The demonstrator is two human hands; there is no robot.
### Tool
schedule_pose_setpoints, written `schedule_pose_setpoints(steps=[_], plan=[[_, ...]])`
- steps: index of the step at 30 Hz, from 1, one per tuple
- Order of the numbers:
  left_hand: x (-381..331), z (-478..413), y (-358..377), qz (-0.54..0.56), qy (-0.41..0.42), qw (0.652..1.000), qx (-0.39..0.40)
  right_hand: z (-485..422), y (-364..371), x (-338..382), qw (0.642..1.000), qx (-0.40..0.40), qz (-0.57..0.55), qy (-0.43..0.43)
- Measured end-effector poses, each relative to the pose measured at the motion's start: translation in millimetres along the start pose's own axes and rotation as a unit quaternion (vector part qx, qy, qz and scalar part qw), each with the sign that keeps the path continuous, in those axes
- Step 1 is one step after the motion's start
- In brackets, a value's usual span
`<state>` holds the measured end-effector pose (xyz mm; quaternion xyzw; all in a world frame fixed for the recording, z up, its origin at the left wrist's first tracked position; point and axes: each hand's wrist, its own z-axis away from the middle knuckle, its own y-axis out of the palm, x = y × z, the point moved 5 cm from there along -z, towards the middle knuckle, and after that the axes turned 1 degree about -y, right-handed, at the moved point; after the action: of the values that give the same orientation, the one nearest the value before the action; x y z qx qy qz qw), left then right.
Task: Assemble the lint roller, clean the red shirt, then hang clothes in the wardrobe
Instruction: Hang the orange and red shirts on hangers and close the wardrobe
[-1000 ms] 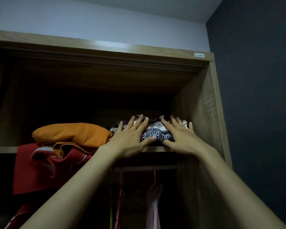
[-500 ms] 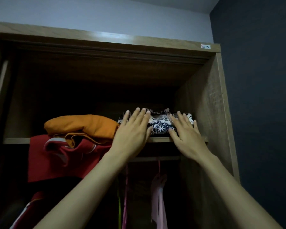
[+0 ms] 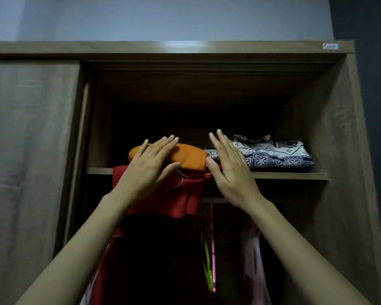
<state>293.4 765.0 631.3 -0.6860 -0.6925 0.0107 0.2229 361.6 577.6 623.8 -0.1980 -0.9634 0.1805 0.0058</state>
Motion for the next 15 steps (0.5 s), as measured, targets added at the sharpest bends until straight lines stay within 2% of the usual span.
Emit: schedule_pose_setpoints(steps=[5,9,12,15], plan=[[32.8,6.3,-4.9,0.035,-0.017,0.998,0.049,-21.9,25.2,22.8,0.999,0.045,-0.002,-0.015],[45.1,15.4,-10.1,0.129,-0.04,0.988,0.08,-27.9,42.3,28.4,0.996,0.084,0.006,-0.025],[46.4,21.8,-12.7,0.213,-0.054,0.973,0.069,-27.3,49.4,27.0,0.995,0.092,0.011,-0.029],[41.2,22.9,-14.5,0.198,-0.032,0.979,0.025,-25.6,53.8,24.5,0.995,0.087,0.03,-0.033]])
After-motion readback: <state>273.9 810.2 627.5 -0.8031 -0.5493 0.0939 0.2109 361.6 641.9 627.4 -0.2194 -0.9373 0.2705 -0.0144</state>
